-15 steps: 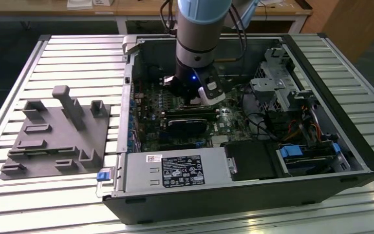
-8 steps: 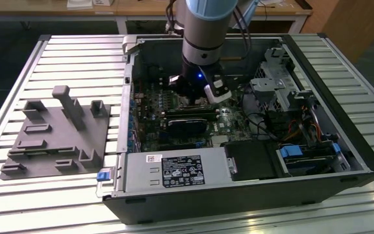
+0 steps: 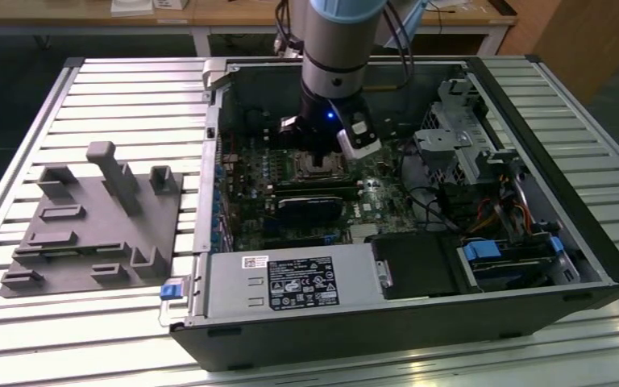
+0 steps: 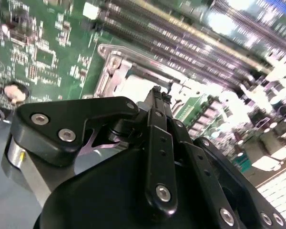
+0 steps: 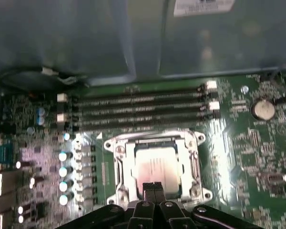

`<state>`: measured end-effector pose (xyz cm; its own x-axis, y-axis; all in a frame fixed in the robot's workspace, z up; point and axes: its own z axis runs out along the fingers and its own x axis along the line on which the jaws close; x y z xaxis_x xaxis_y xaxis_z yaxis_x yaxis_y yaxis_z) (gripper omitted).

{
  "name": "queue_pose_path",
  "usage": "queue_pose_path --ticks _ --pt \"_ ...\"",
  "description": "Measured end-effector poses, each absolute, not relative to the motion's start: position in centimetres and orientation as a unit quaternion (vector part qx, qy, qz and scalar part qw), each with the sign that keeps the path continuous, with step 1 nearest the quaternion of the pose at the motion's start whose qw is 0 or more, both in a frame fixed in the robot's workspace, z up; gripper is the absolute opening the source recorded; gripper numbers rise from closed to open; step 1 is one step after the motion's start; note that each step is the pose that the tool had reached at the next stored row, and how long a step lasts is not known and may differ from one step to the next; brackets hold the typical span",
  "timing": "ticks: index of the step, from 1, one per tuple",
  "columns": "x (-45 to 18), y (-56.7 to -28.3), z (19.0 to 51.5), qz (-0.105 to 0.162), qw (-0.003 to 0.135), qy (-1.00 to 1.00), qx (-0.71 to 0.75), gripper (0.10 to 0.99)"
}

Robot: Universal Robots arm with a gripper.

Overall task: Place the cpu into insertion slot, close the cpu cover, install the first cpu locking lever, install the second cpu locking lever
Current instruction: 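Install the second cpu locking lever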

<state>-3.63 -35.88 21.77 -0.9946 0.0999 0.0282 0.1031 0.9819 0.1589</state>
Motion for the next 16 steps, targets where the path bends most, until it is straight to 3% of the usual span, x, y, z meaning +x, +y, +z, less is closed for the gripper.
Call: queue_pose_path --ticks 16 --pt "-3.0 -34.5 21.7 -0.07 0.01 -0.996 -0.051 0.106"
